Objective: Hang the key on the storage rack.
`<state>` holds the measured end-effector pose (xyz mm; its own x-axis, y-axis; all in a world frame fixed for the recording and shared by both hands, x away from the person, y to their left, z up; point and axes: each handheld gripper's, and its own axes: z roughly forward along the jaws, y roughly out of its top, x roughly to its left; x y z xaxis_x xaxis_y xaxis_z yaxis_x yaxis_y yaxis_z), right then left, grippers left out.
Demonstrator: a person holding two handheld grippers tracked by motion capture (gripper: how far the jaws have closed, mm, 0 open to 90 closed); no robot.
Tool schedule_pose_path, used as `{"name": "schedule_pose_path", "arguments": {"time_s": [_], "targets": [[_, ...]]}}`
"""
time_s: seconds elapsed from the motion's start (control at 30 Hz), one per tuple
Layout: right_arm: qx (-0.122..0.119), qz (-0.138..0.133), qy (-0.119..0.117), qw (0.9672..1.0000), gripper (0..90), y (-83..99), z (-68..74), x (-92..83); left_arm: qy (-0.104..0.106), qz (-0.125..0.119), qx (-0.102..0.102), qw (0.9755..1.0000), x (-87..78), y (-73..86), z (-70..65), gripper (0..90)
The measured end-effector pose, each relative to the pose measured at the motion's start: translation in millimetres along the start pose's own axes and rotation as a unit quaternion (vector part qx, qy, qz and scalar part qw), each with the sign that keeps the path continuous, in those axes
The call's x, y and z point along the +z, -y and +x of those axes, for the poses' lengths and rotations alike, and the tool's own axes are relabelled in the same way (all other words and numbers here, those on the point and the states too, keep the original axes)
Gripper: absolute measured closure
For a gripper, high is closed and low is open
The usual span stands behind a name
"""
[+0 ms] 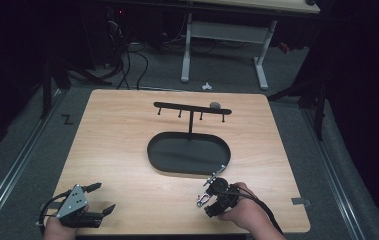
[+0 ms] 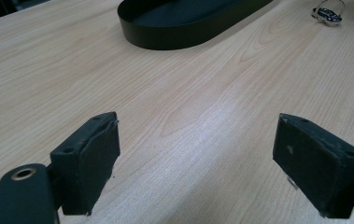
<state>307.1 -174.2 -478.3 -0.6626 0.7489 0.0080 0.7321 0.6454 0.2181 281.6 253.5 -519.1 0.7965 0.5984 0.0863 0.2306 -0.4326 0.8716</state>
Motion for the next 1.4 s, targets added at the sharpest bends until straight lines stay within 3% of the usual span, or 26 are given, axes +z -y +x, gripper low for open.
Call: {"name": "schedule_pose_path", "arguments": {"time_s": [0.43, 0.77, 1.03, 1.17, 1.4], "targets": [[-0.018, -0.006, 0.002, 0.9998, 39.9, -13.6, 14.0, 3.5, 0.001, 0.000, 0.000, 1.0000, -0.3, 0.1, 0.2, 15.3], [-0.025, -0.012, -0.005, 0.9996, 59.4, -19.4, 17.3, 5.9, 0.002, 0.000, 0.000, 1.0000, -0.1, 0.1, 0.3, 15.3], [-0.031, -0.019, -0.010, 0.9993, 80.5, -21.5, 18.9, 4.3, 0.002, 0.000, 0.000, 1.0000, 0.2, 0.1, 0.1, 15.3], [-0.030, -0.016, -0.015, 0.9993, 86.7, -21.5, 19.7, 6.1, 0.003, 0.000, 0.000, 1.0000, 0.2, 0.1, 0.0, 15.3], [-0.035, -0.026, -0.014, 0.9989, 88.4, -19.2, 20.2, 6.9, 0.003, 0.001, 0.000, 1.0000, 0.2, 0.2, 0.0, 15.3]]}}
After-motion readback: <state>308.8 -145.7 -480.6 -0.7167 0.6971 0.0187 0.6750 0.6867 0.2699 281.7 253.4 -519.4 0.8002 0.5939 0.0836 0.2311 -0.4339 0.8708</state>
